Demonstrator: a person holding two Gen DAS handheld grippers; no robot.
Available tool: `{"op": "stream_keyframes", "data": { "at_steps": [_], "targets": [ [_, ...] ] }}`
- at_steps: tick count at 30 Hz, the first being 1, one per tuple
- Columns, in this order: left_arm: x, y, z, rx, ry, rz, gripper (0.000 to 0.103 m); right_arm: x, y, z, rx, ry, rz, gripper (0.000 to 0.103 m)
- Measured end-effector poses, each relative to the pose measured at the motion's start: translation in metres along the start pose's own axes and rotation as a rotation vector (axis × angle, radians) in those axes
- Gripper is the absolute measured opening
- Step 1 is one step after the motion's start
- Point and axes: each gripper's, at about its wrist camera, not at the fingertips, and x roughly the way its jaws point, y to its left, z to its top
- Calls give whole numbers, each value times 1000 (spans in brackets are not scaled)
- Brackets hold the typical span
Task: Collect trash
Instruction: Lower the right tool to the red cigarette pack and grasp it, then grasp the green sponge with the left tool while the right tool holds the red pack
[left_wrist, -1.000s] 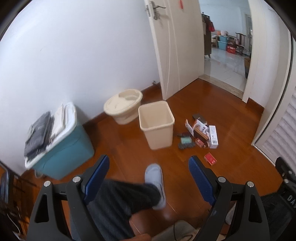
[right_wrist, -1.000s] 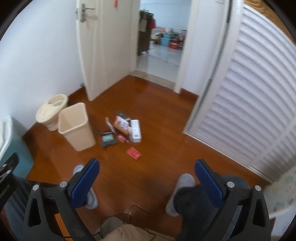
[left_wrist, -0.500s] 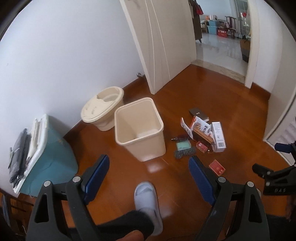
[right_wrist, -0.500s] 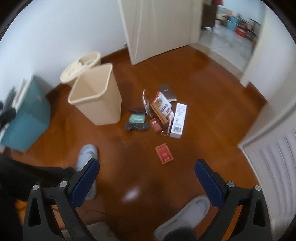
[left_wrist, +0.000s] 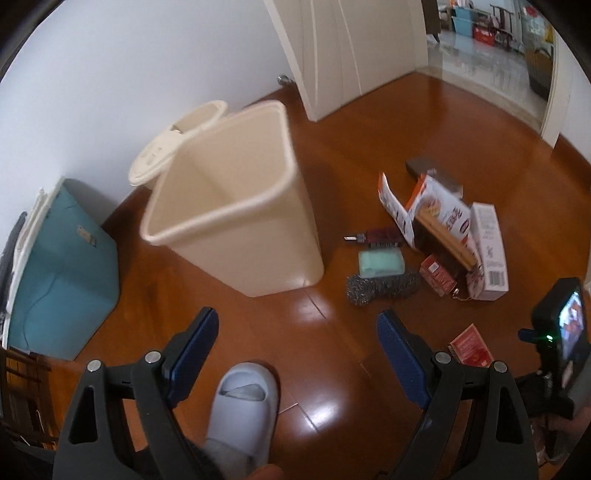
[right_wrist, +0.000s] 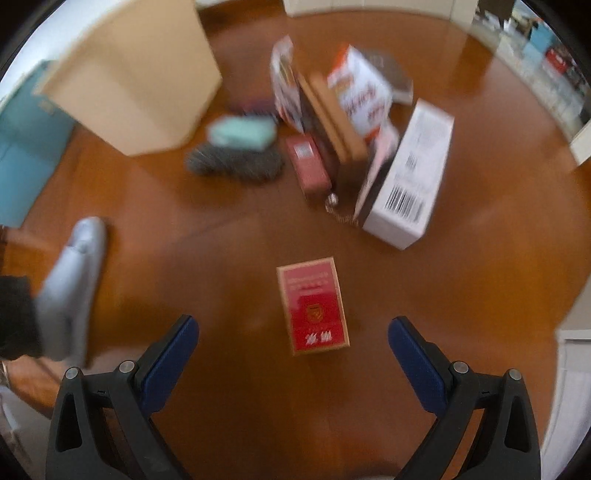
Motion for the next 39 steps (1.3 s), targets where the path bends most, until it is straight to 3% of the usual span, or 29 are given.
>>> {"op": "stream_keyframes", "data": {
  "at_steps": [5, 9, 12, 13, 14, 20, 23, 27, 32, 35, 39],
  "targets": [
    [34, -31, -4, 58, 19, -3, 88, 51, -6, -1, -60, 33, 1, 87],
    [41, -44, -8, 89, 18, -9, 88, 75, -3, -6, -83, 49, -19, 87],
    [47, -50, -9, 101, 21, -20, 88, 74, 11, -12, -154, -24, -100, 85],
    [48, -52, -10, 105, 20, -23, 88, 72, 12, -13, -155, -44, -100, 76],
    [49, -54, -11, 108, 16, -28, 88, 68, 13, -14, -146, -74, -103, 59],
    [66, -72, -7, 114, 26, -111, 88, 61, 5, -16, -77, -73, -111, 58],
    [82, -84, -2, 119, 41, -165, 88, 31, -7, -21, -18, -145, -89, 58],
    [117, -108, 4, 143, 63, -203, 88, -7, -24, -40, 24, -224, -121, 59],
    [181, -116, 12, 164, 148, -203, 88, -32, -35, -55, 72, -265, -123, 59],
    [201, -108, 30, 141, 150, -208, 88, -35, -39, -58, 80, -280, -121, 59],
    [218, -108, 58, 81, 189, -283, 88, -30, -34, -59, 98, -277, -109, 59]
  ]
}}
